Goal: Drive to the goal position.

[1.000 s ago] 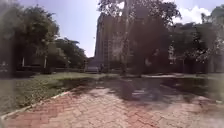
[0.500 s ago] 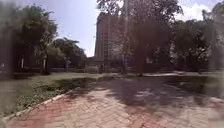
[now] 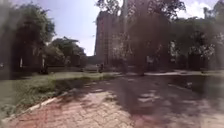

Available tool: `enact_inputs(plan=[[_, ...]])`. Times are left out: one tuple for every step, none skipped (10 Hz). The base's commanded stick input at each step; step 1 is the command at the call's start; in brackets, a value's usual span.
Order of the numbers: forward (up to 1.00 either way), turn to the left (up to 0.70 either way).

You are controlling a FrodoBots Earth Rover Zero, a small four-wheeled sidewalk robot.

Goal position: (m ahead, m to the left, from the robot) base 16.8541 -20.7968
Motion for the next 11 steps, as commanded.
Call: enact_inputs(plan=[[0.7,0.0],[0.7,0.0],[0.7,-0.35],[0.7,-0.35],[0.7,-0.35],[0.7,-0.35],[0.7,-0.35],[0.7,-0.35],[0.7,-0.35],[0.7,-0.35],[0.7,-0.35]])
